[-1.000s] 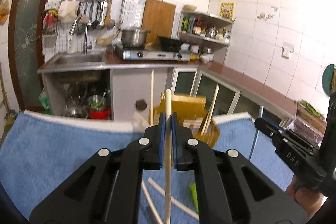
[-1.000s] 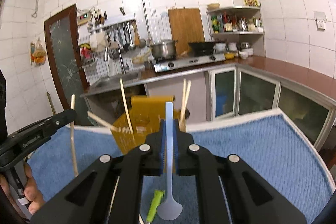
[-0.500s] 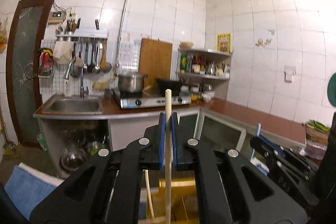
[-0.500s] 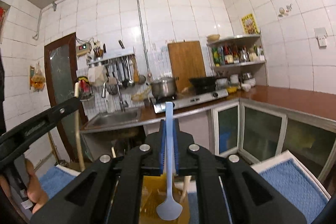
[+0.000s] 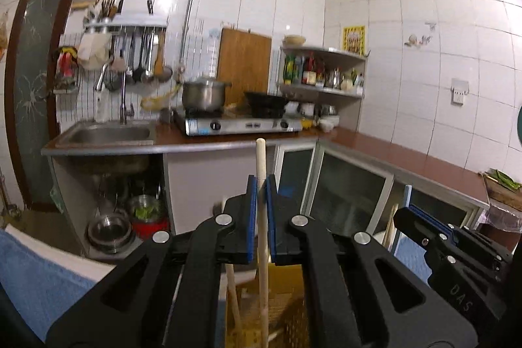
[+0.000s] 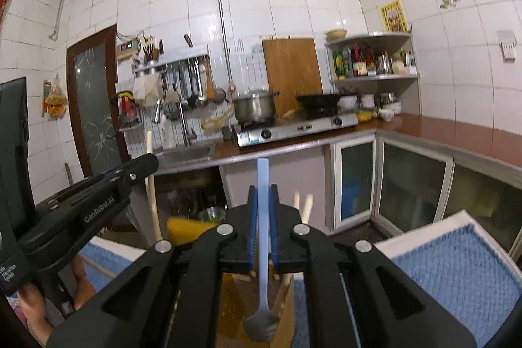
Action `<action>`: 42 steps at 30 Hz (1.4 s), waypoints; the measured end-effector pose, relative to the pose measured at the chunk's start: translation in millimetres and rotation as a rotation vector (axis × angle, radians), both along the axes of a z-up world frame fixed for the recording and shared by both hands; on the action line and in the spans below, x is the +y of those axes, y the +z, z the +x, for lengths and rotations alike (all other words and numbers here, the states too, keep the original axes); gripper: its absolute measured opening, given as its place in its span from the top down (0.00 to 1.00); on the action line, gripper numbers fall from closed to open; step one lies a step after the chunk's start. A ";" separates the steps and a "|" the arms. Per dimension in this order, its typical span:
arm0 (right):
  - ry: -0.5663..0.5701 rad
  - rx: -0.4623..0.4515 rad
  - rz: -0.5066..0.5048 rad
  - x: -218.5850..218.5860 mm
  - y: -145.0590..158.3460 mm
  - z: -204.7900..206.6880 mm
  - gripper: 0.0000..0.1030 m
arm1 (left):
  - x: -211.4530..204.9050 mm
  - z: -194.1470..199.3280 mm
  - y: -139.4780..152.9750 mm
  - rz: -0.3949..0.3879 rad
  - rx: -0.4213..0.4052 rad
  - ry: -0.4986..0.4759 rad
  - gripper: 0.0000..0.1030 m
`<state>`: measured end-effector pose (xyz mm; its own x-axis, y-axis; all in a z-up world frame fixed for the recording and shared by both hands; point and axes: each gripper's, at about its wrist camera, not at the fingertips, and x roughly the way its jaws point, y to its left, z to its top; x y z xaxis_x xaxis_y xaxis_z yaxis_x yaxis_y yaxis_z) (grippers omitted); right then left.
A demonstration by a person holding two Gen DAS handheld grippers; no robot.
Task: Organize utensils
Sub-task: 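Open both grippers to release the chopstick and spoon into the holder, then lower both open grippers toward the remaining chopsticks and frog fork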
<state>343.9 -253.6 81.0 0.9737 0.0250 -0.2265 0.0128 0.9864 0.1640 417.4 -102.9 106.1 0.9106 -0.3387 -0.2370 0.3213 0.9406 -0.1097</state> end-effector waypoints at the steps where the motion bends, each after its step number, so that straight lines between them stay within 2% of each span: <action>1: 0.003 0.011 0.000 -1.1 -5.4 1.0 0.93 | 1.0 0.6 -4.9 0.001 0.016 0.000 0.95; 6: 0.011 0.052 0.035 -9.7 -30.8 4.5 0.93 | 4.2 -1.1 -23.1 0.033 0.055 0.021 0.95; 11: 0.051 0.097 0.042 -9.7 -34.7 8.4 0.93 | 11.8 -4.7 -22.2 0.030 0.113 0.006 0.94; 12: 0.060 0.104 0.053 -11.0 -31.6 6.7 0.92 | 14.9 -6.7 -17.9 0.032 0.129 0.005 0.89; 13: 0.062 0.107 0.054 -11.2 -29.2 4.2 0.92 | 17.8 -9.7 -14.2 0.031 0.136 0.009 0.73; 14: 0.060 0.109 0.050 -11.5 -24.4 0.2 0.92 | 22.4 -14.9 -8.8 0.023 0.138 0.019 0.62; 15: 0.059 0.112 0.045 -11.5 -19.8 -4.2 0.87 | 26.6 -19.5 -4.5 0.015 0.137 0.032 0.38; 16: 0.057 0.118 0.043 -11.9 -16.6 -7.5 0.68 | 32.9 -27.2 0.9 0.005 0.133 0.055 0.21; 18: 0.046 0.135 0.035 -13.0 -10.4 -18.3 0.48 | 44.3 -44.2 9.0 -0.002 0.119 0.084 0.14; 20: 0.046 0.168 0.021 -11.7 -8.4 -25.0 0.48 | 51.8 -57.3 11.2 0.014 0.138 0.094 0.10; 21: 0.042 0.186 0.019 -12.3 -9.5 -28.7 0.48 | 54.9 -62.7 10.3 0.020 0.148 0.103 0.04; 24: 0.022 0.234 0.006 -14.7 -18.5 -42.6 0.47 | 69.2 -81.0 -0.5 0.026 0.199 0.118 0.05; 29: -0.008 0.307 -0.073 -7.5 -44.2 -68.4 0.39 | 90.2 -103.9 -34.6 0.025 0.323 0.148 0.05; 34: -0.023 0.374 -0.062 -0.9 -68.5 -84.0 0.35 | 105.0 -110.9 -69.9 0.000 0.442 0.167 0.05; 42: -0.018 0.441 -0.064 9.6 -101.5 -84.5 0.33 | 114.9 -106.7 -124.1 -0.038 0.560 0.190 0.05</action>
